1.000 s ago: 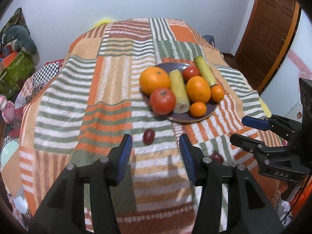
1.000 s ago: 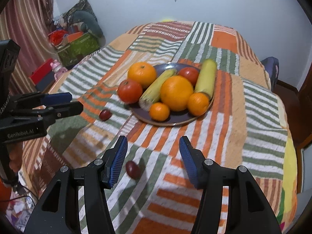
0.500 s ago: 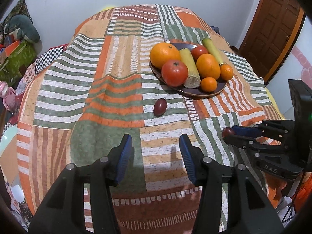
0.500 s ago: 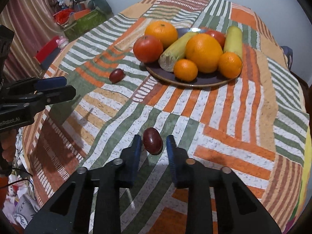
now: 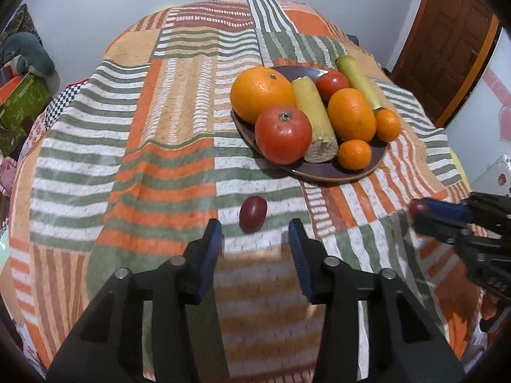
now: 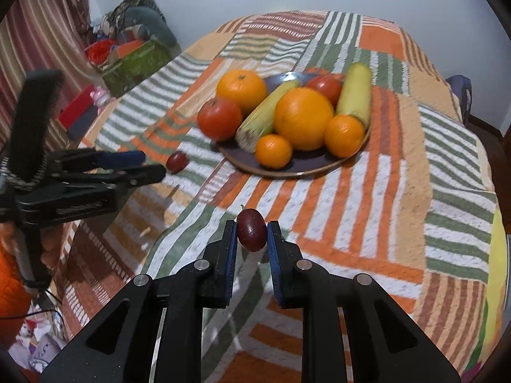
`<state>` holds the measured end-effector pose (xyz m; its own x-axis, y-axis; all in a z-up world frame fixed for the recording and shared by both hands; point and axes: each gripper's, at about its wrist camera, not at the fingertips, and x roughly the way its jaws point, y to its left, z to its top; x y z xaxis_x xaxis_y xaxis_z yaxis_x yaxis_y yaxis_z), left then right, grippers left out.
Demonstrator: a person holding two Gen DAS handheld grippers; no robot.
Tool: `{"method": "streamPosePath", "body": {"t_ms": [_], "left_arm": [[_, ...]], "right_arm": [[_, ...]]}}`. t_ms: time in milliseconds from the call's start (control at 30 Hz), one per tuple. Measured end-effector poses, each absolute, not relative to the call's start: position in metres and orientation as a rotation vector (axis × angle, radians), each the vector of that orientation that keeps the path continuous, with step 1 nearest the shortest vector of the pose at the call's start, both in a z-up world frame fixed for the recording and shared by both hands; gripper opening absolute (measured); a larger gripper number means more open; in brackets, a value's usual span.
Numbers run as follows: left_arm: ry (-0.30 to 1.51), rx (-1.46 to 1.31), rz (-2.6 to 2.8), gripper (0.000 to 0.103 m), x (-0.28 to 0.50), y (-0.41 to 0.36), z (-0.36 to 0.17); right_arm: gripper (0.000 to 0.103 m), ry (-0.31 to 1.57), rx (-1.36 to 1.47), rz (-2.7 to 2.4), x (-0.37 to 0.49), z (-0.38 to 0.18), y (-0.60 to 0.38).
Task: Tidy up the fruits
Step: 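Grasp a dark red grape with the right gripper while the left grasps another grape, then drop the grape onto the plate with the right gripper while the left drops its grape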
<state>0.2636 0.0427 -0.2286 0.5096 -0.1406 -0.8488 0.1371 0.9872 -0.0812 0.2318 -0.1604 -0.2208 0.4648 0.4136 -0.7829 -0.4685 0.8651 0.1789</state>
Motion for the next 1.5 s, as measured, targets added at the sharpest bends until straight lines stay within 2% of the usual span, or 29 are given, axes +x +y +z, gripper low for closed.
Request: {"method": "streamPosePath", "body": {"t_ms": [233,500,1100,1500], "left_arm": [[1.065,-0.032,-0.179,0.021,0.285,0.044,-0.248],[1.041,-0.036,-0.182,0.02,0.281,0.048,-0.238],[0.825,-0.037,-0.258,0.02,0.294,0.028,-0.15],[0.813,-0.014,-0.289,0.02,0.334,0.006,-0.149]], "right_arm": [[0.017,0.931,-0.045,0.522,0.24,-0.219,-0.169],[0.017,0.898,-0.03,0.514,0.246,-0.209,-0.173],[0.017,0.726,-0.068,0.48,0.285,-0.161,-0.169],[0.018,0.728,-0.087,0.456,0.321,-0.172,-0.167]]}}
